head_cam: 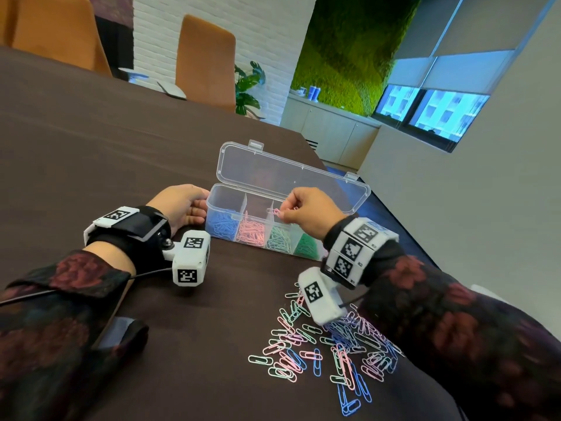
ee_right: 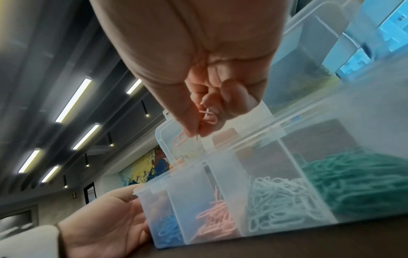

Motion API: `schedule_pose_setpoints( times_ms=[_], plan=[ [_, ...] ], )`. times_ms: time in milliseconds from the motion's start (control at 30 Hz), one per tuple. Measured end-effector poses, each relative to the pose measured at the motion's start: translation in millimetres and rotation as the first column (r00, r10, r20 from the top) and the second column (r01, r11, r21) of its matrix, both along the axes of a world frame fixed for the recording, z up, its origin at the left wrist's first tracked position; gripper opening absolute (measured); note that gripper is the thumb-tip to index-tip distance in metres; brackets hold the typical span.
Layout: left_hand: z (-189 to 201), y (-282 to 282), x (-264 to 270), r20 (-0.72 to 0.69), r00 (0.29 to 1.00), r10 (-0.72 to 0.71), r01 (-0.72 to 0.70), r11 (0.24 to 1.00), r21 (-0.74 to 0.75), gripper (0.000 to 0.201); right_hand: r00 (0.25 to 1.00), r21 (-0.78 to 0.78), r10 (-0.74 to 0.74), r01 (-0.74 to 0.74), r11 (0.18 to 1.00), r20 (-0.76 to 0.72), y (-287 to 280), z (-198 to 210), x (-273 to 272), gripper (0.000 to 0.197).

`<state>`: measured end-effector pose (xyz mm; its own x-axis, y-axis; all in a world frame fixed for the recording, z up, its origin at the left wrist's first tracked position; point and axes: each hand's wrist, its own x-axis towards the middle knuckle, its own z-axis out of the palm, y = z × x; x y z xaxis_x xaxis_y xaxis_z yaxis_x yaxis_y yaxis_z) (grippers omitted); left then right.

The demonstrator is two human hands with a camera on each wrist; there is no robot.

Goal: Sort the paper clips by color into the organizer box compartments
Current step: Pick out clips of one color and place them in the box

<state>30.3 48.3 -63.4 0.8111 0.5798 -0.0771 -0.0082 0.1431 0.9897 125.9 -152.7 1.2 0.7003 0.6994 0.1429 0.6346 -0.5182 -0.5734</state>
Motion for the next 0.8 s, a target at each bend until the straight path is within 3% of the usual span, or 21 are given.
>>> schedule_pose_setpoints(
  times_ms=[200,433,533,633,800],
  plan=[
    [0,1,1,0.008,1.0,0.002,-0.002,1.0,-0.012,0.017,0.998,-0.015,-0.059,0.059,0.998,-0.028,37,-2,8,0.026],
    [1,2,1,0.009,1.0,-0.005,0.005,1.0,-0.007,0.019,0.971,0.101,-0.069,0.094,0.99,-0.23,47,-2,11,0.019],
    [0,2,1,0.009,1.0,-0.007,0.007,1.0,-0.009,0.018,0.919,0.156,-0.057,0.127,0.98,-0.391,49,2,7,0.015],
    [0,3,1,0.011,1.0,-0.003,0.003,1.0,-0.007,0.018,0.812,0.221,-0.017,0.179,0.959,-0.583,52,8,1,0.014],
    [-1,2,1,0.009,1.0,-0.003,0.003,1.0,-0.01,0.018,0.846,0.194,-0.043,0.17,0.966,-0.532,44,19,1,0.02]
  ],
)
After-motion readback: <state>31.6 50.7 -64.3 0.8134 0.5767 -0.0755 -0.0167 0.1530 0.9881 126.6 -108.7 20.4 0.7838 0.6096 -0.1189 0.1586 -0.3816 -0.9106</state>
